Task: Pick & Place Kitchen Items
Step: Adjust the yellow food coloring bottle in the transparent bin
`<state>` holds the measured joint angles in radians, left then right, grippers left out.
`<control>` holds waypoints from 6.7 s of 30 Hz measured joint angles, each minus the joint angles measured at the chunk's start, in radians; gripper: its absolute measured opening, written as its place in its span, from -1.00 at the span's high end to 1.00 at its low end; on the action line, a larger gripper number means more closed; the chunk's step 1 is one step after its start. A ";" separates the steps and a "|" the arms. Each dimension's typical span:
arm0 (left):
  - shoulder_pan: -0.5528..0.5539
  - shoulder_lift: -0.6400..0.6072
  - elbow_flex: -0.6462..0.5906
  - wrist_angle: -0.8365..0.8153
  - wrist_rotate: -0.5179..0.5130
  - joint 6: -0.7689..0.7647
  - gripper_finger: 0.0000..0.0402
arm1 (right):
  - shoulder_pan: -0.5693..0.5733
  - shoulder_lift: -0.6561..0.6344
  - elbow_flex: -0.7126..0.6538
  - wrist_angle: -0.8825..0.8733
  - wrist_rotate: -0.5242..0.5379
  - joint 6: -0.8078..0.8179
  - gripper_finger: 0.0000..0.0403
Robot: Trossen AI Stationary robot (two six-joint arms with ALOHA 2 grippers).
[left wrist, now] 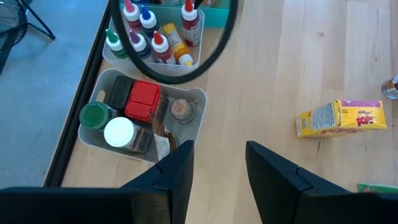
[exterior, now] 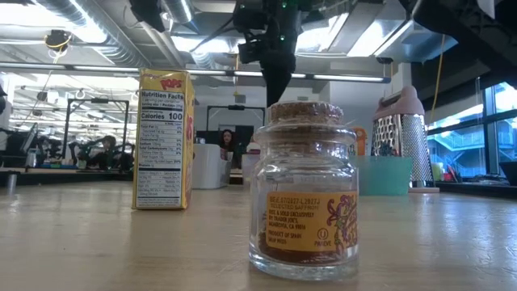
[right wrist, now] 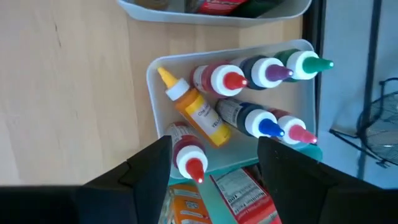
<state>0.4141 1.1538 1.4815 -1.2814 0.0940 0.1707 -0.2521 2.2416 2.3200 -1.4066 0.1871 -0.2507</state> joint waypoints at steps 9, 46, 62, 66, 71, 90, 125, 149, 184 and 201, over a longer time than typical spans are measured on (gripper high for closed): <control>0.000 0.000 0.000 -0.004 0.000 0.016 0.30 | -0.005 0.040 -0.001 0.026 -0.046 -0.099 -0.19; 0.000 0.000 0.000 -0.012 0.001 0.053 0.30 | -0.054 0.125 -0.001 0.019 -0.112 -0.196 -0.06; 0.000 0.000 0.000 -0.020 0.003 0.052 0.30 | -0.061 0.154 -0.002 0.016 -0.104 -0.222 -0.06; 0.000 0.000 0.000 -0.021 0.003 0.052 0.30 | -0.063 0.156 -0.002 0.038 -0.101 -0.232 -0.06; 0.000 0.000 0.000 -0.021 0.004 0.052 0.30 | -0.072 0.157 -0.002 0.044 -0.108 -0.237 -0.06; 0.000 0.000 0.000 -0.021 0.005 0.060 0.30 | -0.082 0.157 -0.002 0.046 -0.146 -0.256 -0.06; 0.000 0.000 0.000 -0.024 0.060 0.078 0.30 | -0.088 0.222 -0.002 0.027 -0.112 -0.319 -0.43; 0.000 0.000 0.000 -0.023 0.060 0.078 0.30 | -0.085 0.228 -0.001 0.024 -0.175 -0.392 -0.43; 0.000 0.000 0.000 -0.024 0.061 0.077 0.30 | -0.071 0.265 0.002 0.019 -0.151 -0.363 -0.43; 0.000 0.000 0.000 -0.024 0.061 0.077 0.30 | -0.067 0.261 0.001 0.030 -0.115 -0.298 -0.43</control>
<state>0.4141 1.1538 1.4811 -1.3056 0.1547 0.2474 -0.3186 2.5027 2.3210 -1.3769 0.0721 -0.5483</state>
